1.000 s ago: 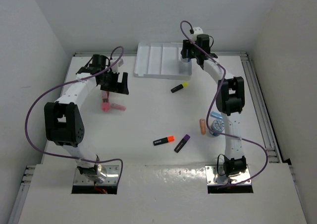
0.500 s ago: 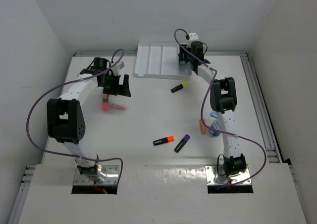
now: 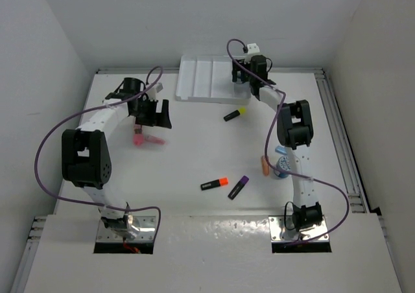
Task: Sort the stationery into containers
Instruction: Place the stationery in the storage box, then pick up the stationery from the center of the board.
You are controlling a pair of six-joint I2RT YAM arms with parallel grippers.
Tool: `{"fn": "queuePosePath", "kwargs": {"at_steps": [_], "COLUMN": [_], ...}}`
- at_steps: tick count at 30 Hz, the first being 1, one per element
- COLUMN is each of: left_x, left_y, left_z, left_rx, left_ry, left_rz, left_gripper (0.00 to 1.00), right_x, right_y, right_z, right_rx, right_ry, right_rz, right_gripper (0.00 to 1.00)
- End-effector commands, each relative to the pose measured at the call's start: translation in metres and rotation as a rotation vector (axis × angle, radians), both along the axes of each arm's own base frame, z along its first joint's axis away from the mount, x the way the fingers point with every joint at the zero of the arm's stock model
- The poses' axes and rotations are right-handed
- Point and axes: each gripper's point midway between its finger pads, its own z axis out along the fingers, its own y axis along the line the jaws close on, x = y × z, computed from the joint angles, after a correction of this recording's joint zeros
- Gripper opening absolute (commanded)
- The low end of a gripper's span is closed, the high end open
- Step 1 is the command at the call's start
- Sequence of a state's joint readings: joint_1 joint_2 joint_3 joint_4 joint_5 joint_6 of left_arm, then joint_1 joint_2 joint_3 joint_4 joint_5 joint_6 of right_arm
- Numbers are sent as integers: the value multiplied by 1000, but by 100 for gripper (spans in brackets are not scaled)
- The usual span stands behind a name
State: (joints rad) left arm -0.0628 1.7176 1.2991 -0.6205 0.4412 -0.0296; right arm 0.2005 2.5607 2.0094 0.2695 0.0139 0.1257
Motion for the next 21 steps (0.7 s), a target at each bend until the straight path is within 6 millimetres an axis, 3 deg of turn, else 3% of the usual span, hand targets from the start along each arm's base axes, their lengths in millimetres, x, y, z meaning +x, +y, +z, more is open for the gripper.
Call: {"fn": "queuePosePath", "kwargs": {"at_steps": [1,2,3,5,6,7,8,9,11,13,14,16,17,18,20,21], "left_x": [0,-2,-5,-14,-19,-25,-28,-31,-36,-39,-39,-41,-40,-40,-43,-44], "left_y": [-3,-4,-7,-10,-12,-12,-13,-11,-8,-4,-3,-3,-3,-3,-7,-7], "left_z": [36,40,45,57,69,65,67,73,79,82,87,87,87,87,88,87], "left_rx": [10,10,29,41,64,74,88,96,117,143,147,154,154,152,141,142], "left_ry": [-128,-141,-180,-244,-294,-303,-319,-339,-363,-377,-395,-406,-406,-405,-402,-400], "left_rz": [-27,-31,-76,-87,-91,-98,-100,-98,-99,-99,-92,-95,-95,-96,-114,-117], "left_gripper": [100,100,100,100,100,100,100,100,100,100,100,100,100,100,100,100], "right_x": [-8,-19,-26,-43,-60,-69,-87,-98,-126,-149,-170,-190,-201,-211,-225,-241], "right_y": [11,12,13,11,13,11,11,7,1,-11,-22,-31,-39,-45,-53,-56], "right_z": [136,171,183,188,205,209,225,218,228,215,207,197,173,179,169,163], "right_rx": [51,61,63,58,57,53,57,57,66,62,57,41,31,26,30,28], "right_ry": [-227,-270,-280,-256,-263,-244,-246,-196,-158,-64,-23,10,60,54,103,164], "right_rz": [51,73,87,109,139,147,168,171,187,186,179,185,175,169,172,172], "right_gripper": [91,91,91,91,92,92,92,92,88,83,82,83,84,84,84,83]}}
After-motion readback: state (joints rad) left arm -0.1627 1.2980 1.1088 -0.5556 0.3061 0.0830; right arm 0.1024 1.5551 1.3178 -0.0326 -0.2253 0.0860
